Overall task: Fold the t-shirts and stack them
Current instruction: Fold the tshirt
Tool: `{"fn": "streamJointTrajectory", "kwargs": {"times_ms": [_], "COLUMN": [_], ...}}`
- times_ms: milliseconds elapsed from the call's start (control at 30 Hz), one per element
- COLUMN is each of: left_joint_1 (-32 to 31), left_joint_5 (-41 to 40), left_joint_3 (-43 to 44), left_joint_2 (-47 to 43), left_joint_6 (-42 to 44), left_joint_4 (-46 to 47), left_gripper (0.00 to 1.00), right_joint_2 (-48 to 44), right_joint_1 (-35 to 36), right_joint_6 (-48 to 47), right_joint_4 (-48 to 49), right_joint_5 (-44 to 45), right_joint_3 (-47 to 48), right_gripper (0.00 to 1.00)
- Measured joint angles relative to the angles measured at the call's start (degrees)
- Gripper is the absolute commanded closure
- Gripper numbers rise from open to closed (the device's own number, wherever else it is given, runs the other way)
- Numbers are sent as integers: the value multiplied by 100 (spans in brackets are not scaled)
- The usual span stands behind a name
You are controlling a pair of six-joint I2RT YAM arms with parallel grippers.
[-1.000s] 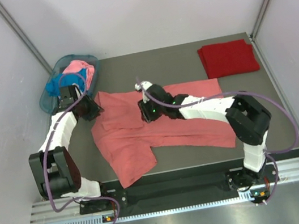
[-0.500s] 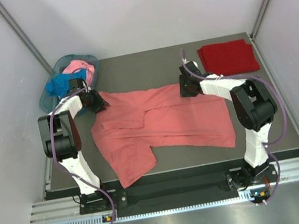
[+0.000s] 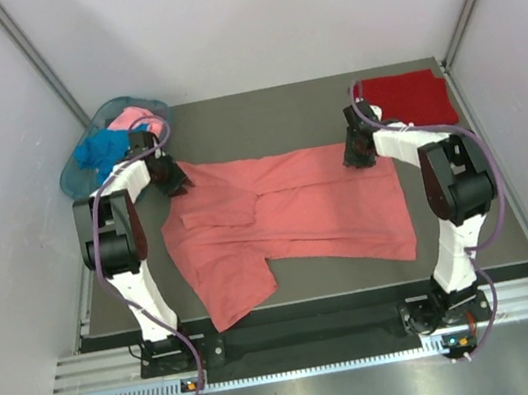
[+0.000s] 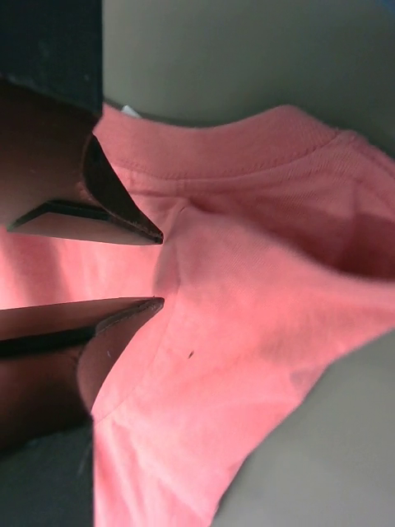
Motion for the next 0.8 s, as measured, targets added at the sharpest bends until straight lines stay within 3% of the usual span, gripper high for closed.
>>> {"fn": "streamJointTrajectory", "kwargs": {"times_ms": [233, 433, 633, 800], "left_joint_1": [-44, -48, -140, -175], "left_joint_5": [-4, 516, 828, 962], "left_joint_3": [50, 70, 98, 546], "left_joint_2": [-680, -984, -796, 31], "left_joint_6": [-107, -208, -208, -98], "left_joint_4": [33, 450, 612, 621], "left_gripper": [62, 61, 63, 63], "right_joint_2": [-20, -153, -260, -284], "right_joint_1": [-328, -649, -901, -907], "right_joint_6": [127, 142, 136, 92], "right_joint_4": [127, 372, 444, 463], "right_joint_5": [-304, -474, -474, -466], "right_joint_3": [-72, -308, -463, -490], "right_gripper": [66, 66, 66, 66]}}
